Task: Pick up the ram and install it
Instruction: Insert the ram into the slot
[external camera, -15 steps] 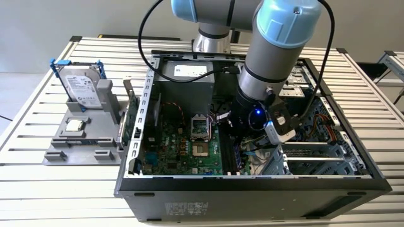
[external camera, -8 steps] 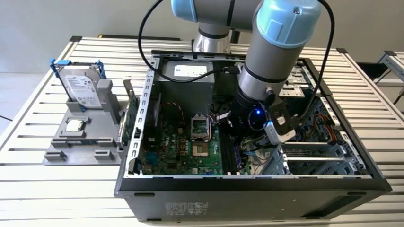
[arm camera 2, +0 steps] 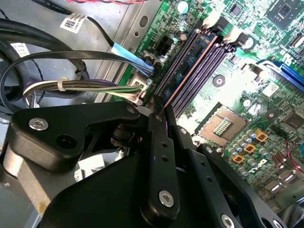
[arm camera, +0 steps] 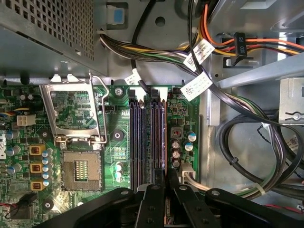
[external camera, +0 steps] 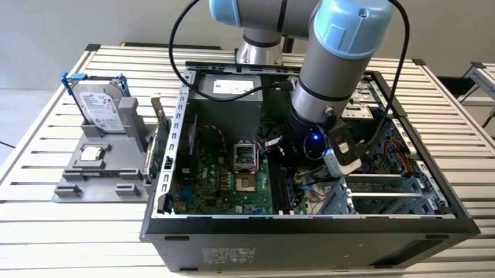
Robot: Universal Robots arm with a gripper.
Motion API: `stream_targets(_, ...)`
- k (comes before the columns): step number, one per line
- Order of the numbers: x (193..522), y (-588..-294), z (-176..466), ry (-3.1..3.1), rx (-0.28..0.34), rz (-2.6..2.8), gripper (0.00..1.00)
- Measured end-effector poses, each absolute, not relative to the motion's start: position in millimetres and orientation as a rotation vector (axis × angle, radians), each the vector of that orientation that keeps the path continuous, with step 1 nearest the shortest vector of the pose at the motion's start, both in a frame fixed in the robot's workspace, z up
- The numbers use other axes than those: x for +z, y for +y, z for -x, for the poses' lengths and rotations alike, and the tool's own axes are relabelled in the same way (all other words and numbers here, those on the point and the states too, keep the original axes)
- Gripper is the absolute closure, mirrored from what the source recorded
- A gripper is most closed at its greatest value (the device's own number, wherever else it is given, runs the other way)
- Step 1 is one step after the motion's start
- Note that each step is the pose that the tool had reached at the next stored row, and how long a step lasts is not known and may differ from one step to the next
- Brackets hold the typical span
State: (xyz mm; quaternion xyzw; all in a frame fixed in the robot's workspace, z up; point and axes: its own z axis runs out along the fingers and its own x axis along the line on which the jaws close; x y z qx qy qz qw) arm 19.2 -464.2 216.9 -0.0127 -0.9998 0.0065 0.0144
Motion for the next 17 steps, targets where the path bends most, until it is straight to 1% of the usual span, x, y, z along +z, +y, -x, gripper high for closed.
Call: stream_targets(17, 211.9, -464.2, -19.1, -3.112, 0.020, 0.043, 1.00)
